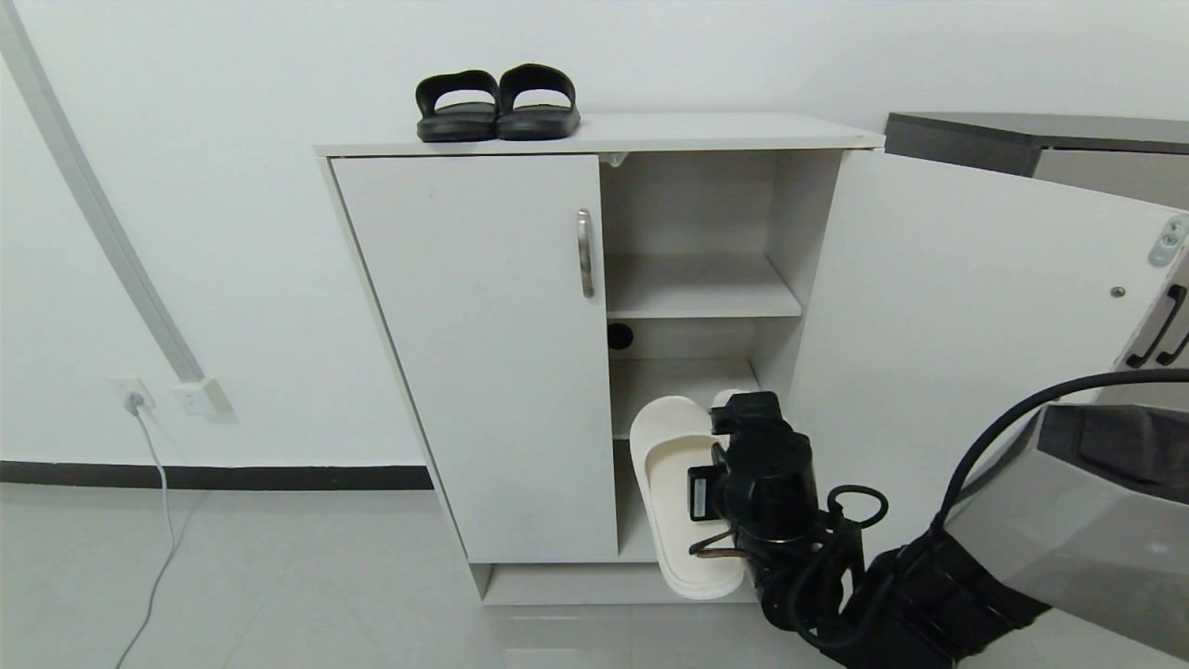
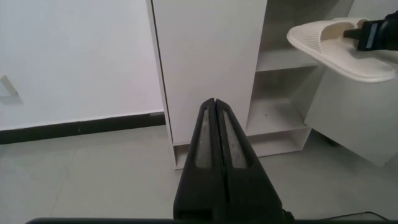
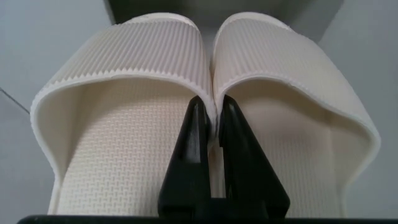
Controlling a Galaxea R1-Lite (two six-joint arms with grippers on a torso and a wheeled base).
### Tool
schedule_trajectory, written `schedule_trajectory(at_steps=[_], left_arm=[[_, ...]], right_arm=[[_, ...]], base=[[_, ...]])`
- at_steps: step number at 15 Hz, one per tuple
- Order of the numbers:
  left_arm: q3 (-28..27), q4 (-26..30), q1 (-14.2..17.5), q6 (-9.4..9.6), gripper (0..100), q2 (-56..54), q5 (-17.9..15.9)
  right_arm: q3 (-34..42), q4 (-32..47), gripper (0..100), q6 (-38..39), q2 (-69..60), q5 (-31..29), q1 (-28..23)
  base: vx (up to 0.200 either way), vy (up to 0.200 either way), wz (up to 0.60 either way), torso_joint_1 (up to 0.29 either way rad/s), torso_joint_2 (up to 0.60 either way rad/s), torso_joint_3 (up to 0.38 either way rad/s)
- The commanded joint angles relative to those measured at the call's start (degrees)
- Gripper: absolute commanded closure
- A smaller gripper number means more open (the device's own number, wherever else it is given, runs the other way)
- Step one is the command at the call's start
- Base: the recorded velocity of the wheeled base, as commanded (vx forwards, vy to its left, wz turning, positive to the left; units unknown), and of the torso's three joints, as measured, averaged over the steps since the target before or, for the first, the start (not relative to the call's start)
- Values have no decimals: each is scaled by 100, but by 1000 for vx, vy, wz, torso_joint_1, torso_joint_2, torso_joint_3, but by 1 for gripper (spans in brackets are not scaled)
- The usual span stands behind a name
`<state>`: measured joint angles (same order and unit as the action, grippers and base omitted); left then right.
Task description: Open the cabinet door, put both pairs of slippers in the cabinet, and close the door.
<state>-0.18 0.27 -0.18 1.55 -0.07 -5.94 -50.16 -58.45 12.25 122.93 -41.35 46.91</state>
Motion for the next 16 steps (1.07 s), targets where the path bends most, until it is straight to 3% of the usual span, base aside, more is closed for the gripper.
schedule_trajectory(at_steps=[1,6,13,16], left_arm=[[1,0,1,3,100,7,-4],[1,0,1,3,100,7,-4],[1,0,1,3,100,7,5],[1,0,1,3,100,7,5]], right_arm=[[-468,291,100,234,302,-136,-15],[-450,291,100,243,478,-180,-42],[-521,-61,100,225,829,-154,275],[-433,-105,100,207,996,-172,161]], base=[[0,0,0,0,0,0],[0,-160,0,2,3,3],[0,0,0,0,0,0],[0,0,0,0,0,0]])
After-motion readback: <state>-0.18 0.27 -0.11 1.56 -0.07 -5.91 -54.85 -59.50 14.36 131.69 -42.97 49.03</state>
